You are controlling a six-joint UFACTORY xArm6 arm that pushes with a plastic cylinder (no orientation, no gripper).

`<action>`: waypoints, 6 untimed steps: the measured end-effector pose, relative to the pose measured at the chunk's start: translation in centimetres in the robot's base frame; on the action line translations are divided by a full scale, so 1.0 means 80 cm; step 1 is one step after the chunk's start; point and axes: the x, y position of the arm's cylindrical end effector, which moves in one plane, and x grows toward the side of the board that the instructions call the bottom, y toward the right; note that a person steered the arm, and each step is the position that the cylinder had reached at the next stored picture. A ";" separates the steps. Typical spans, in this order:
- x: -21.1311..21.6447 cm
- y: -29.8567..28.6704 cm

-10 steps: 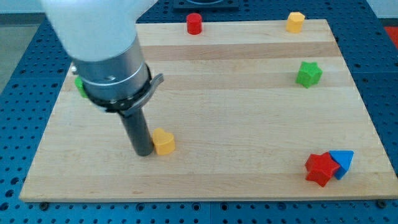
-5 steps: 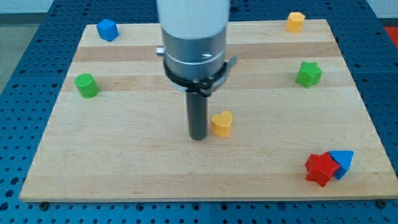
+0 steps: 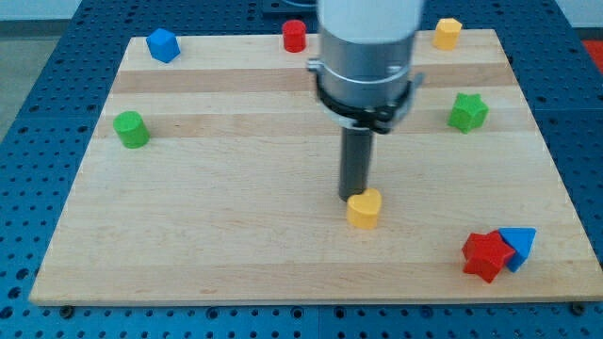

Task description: Push the yellow heart into the red star

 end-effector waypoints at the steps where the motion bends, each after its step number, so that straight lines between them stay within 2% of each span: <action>1: 0.010 0.037; 2: 0.020 0.075; 3: -0.008 0.056; 4: -0.040 0.001; 5: -0.021 -0.030; 6: 0.001 -0.019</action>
